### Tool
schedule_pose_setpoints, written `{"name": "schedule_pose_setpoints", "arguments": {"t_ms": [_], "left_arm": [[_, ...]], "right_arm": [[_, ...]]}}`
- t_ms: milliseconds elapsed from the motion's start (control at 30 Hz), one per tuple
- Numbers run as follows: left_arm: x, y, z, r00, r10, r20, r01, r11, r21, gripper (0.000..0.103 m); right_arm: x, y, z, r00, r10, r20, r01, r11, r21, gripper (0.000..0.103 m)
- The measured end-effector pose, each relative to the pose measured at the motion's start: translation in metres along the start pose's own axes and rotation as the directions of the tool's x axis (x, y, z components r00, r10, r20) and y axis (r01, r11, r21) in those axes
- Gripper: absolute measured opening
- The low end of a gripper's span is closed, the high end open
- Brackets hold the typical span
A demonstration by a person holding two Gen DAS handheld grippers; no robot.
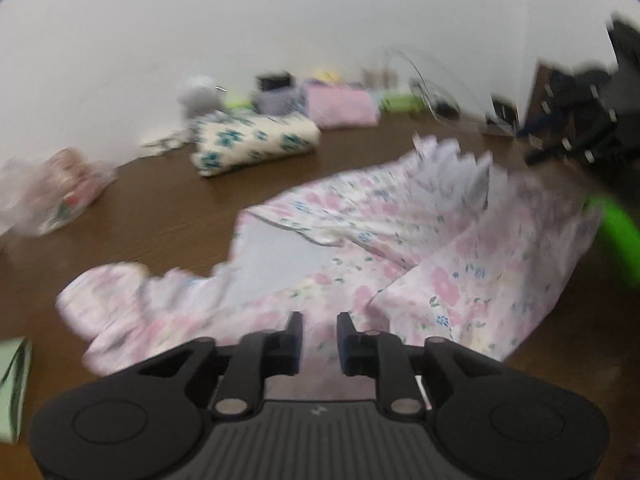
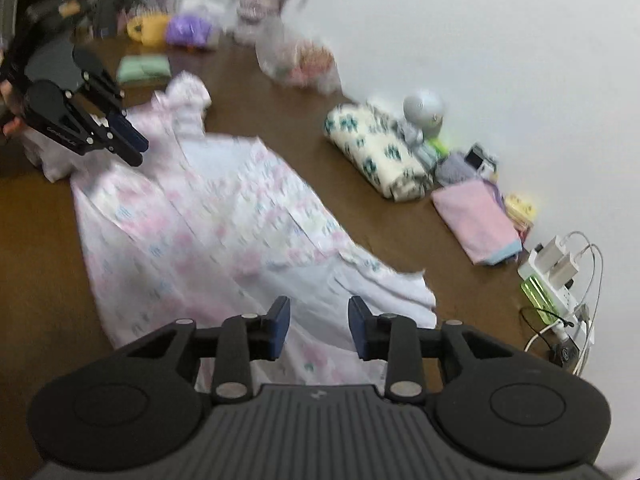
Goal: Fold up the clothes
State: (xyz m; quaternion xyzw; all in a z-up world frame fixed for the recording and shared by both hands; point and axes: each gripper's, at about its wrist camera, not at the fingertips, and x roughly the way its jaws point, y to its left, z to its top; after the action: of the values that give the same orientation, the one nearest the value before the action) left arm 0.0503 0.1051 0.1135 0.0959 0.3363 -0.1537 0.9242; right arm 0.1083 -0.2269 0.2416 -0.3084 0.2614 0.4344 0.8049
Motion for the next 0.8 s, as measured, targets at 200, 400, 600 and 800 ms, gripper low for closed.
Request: {"name": "schedule_pose_setpoints", "arguments": {"t_ms": [200,400,600,800], "left_arm": [[-0.047,-0.002,-0.05,1.0,0.02,0.021,-0.02,1.0,0.007,0.049],[-0.061,-0.002,-0.083,0.993,0.113,-0.044,-0.113,0.994,-0.005,0.05],[-0.087,-0.009,-0.11,0.978,0.21,0.011,-0.21,0.978,0.004,0.071],[-0.079,0.006,-0.116,0.974,0.223,-0.042,-0.225,0.973,-0.059,0.043]], "right_arm": [[0.005,0.028,-0.027,0.953,0.28,-0.113,-0.28,0.96,0.024,0.032],[0.031,0.011,-0.029,0.978,0.12,-0.168,-0.095,0.984,0.15,0.032],[0.007,0.045,0.011,0.981,0.186,-0.048,-0.183,0.981,0.058,0.037],[0.044,0.083,0.023,0.969,0.213,-0.123,-0.216,0.976,-0.011,0.038]]}}
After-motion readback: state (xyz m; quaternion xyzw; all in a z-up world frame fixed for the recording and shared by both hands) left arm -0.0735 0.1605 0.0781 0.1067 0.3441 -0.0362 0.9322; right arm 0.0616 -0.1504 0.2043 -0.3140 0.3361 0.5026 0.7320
